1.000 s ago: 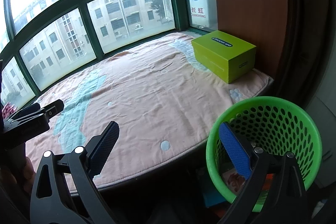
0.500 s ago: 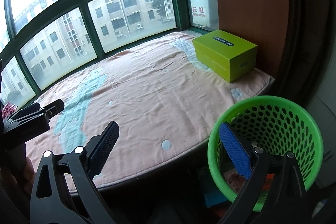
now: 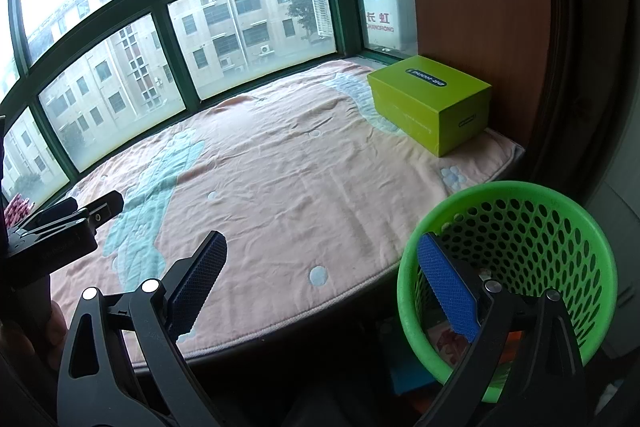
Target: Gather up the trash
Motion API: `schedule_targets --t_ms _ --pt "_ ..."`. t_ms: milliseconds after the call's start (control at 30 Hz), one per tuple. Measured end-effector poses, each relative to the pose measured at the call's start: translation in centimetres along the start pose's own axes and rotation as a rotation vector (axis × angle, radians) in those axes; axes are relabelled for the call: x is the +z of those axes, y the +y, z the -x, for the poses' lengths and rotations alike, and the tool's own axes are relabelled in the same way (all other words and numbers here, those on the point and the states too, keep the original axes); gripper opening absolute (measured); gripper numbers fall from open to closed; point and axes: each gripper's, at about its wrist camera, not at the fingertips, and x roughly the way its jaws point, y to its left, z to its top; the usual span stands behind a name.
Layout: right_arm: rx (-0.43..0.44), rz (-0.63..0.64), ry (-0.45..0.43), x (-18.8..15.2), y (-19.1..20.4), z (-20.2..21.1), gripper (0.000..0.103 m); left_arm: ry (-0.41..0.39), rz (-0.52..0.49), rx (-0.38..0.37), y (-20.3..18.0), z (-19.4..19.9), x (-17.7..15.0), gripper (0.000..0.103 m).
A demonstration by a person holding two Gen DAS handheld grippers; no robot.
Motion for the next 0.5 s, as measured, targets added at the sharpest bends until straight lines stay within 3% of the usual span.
schedule_targets --t_ms 500 --pt "0.002 -0.002 0.003 0.02 -0.05 -0.05 0.095 0.002 0.0 0.001 0.04 -0.05 -0.22 0.096"
